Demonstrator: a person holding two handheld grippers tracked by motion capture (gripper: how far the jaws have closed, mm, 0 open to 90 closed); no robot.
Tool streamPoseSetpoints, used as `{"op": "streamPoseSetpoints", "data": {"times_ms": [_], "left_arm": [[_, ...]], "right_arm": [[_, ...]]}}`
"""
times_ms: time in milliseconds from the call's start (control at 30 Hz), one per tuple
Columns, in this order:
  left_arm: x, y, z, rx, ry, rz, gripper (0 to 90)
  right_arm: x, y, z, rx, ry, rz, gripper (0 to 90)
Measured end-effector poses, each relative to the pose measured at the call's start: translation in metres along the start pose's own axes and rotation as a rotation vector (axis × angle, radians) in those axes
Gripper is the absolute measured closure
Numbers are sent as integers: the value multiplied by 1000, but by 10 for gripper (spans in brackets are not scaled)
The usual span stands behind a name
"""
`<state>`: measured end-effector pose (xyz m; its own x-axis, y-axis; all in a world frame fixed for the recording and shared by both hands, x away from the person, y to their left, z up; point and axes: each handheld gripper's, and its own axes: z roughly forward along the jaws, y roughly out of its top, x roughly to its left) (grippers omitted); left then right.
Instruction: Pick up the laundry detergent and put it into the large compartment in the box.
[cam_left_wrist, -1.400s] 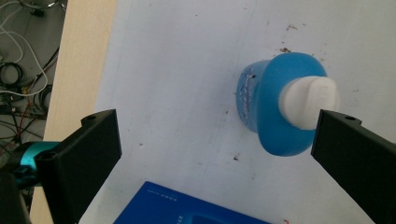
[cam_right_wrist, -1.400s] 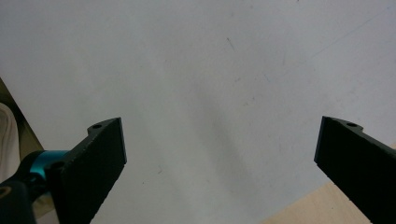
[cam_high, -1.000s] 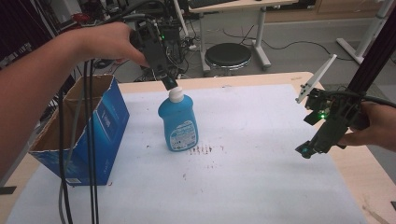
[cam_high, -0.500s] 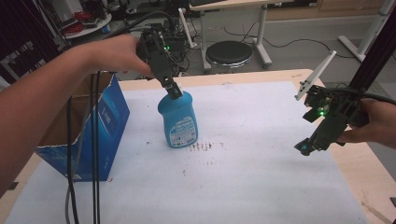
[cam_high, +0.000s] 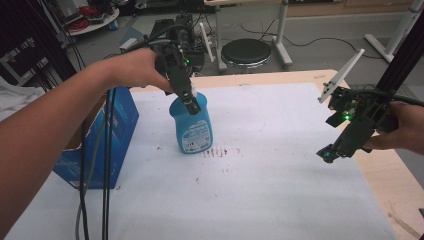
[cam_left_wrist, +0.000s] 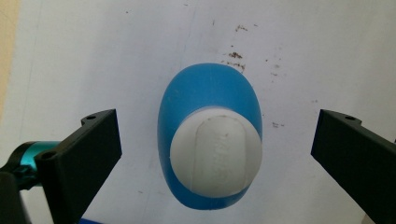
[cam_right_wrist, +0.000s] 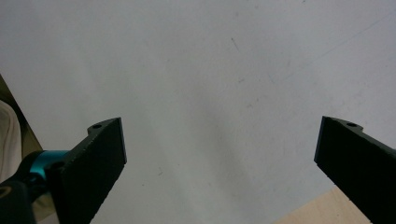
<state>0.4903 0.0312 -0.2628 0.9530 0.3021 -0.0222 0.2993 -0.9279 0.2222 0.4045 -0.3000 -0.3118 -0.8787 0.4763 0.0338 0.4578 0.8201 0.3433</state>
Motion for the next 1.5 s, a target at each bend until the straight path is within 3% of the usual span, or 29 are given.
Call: {"op": "streamPoseSetpoints", "data": {"times_ms": [633,1033,1500], "left_arm": [[5,-5,29,41,-13,-17,31],[6,-3,32,38,-30,-7,192],[8,-3,31,27,-8,-2,259]], "right_arm": [[-2,0,3,2,3,4,12],[-3,0,5,3,6,3,12],[-3,1,6,1,10,-3,12]]}}
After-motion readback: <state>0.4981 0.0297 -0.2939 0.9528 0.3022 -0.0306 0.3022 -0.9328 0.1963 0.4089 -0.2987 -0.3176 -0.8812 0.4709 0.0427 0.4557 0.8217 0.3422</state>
